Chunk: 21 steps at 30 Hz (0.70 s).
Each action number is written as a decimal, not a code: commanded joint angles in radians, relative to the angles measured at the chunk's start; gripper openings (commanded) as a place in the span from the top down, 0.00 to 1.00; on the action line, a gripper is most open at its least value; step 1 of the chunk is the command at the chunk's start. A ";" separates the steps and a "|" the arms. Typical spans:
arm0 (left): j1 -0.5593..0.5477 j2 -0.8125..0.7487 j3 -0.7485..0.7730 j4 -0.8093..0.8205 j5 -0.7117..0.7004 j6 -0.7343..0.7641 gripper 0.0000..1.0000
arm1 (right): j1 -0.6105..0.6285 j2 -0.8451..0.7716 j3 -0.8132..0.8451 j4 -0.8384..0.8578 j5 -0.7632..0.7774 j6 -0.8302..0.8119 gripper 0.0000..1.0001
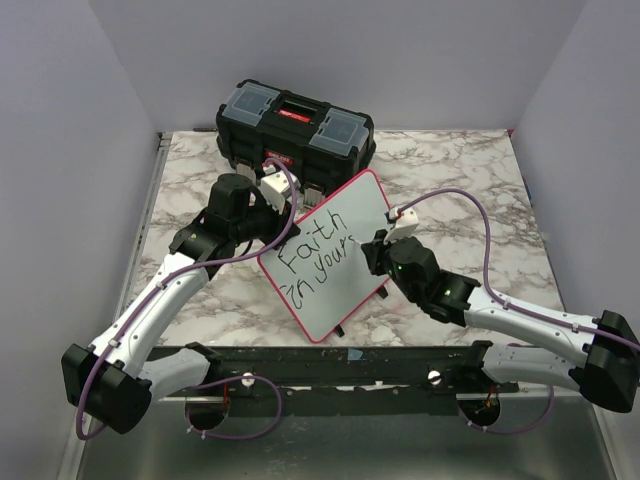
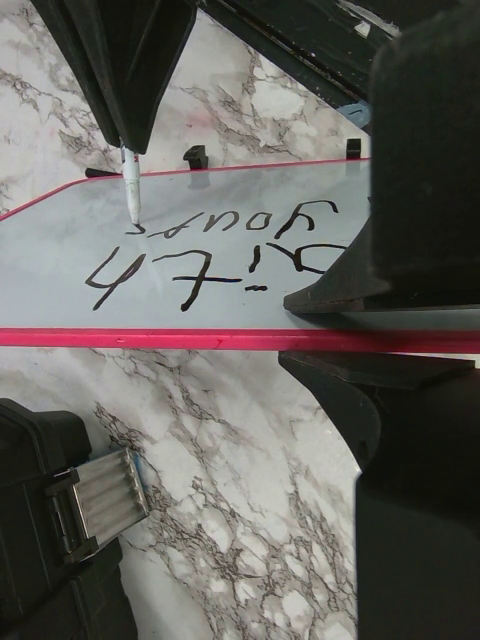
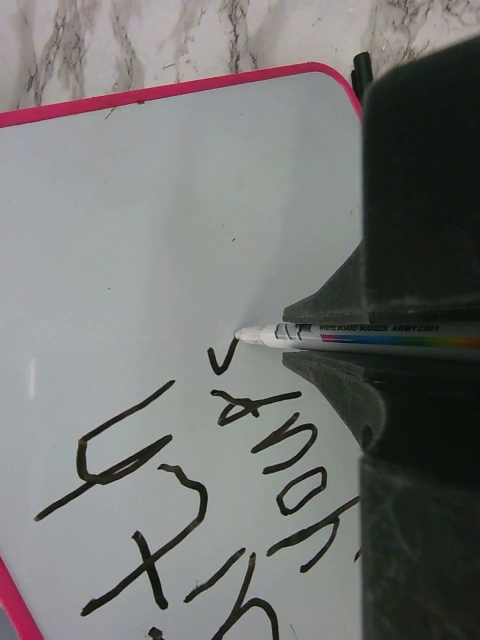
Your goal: Write a sentence on the whiteboard
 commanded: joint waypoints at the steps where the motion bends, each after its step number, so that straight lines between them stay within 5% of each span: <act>1: -0.007 -0.010 0.006 0.007 -0.023 0.052 1.00 | -0.005 0.001 -0.021 -0.055 0.008 0.001 0.99; 21: -0.007 -0.007 0.007 0.005 -0.024 0.054 1.00 | -0.005 0.041 0.004 -0.057 -0.175 -0.051 0.99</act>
